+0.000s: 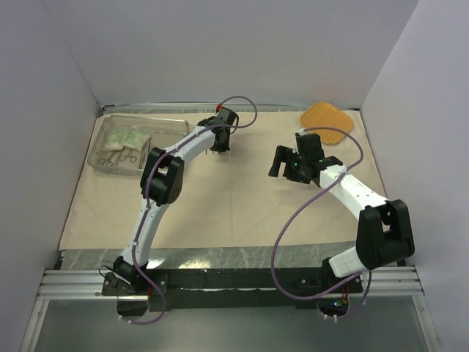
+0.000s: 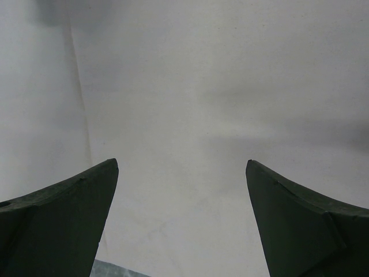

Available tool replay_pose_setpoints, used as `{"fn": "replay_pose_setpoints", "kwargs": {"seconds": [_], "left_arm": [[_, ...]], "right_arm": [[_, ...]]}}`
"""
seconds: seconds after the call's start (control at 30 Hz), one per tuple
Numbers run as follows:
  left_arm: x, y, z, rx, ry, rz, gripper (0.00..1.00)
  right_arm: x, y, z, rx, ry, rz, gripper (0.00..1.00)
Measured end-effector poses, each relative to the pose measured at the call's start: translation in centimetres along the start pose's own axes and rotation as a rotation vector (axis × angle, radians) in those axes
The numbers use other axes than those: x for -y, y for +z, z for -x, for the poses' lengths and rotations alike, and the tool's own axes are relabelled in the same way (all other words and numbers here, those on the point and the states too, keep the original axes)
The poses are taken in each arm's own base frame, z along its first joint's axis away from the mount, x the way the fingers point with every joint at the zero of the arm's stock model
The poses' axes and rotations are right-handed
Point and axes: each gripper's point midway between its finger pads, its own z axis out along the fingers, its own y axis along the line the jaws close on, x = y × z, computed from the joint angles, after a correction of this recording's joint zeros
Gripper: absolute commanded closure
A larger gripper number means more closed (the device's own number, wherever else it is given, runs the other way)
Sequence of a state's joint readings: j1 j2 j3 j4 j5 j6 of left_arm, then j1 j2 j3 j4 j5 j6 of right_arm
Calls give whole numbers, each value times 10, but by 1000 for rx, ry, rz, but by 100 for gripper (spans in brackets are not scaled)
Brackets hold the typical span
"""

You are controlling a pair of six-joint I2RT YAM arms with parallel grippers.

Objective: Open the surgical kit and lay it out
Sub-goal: Place the medical item in the surgical kit.

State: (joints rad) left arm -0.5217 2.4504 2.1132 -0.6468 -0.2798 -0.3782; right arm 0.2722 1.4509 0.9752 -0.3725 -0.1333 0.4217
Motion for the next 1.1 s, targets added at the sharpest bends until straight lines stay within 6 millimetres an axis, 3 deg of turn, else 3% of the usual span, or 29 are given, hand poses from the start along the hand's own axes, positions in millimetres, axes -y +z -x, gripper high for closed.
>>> {"fn": "replay_pose_setpoints", "kwargs": {"seconds": [0.2, 0.43, 0.83, 0.97, 1.1], "left_arm": [[0, 0, 2, 4, -1, 2, 93], [0, 0, 2, 7, -4, 1, 78], [0, 0, 1, 10, -15, 3, 68], [-2, -11, 3, 4, -33, 2, 66], [-2, -35, 15, 28, -62, -18, 66]], "right_arm": [[-1, 0, -1, -3, 0, 6, 0], [-1, 0, 0, -3, 0, 6, 0], [-2, 0, 0, -3, 0, 9, 0], [-2, 0, 0, -3, 0, 9, 0], [-2, 0, 0, -1, 0, 10, 0]]}}
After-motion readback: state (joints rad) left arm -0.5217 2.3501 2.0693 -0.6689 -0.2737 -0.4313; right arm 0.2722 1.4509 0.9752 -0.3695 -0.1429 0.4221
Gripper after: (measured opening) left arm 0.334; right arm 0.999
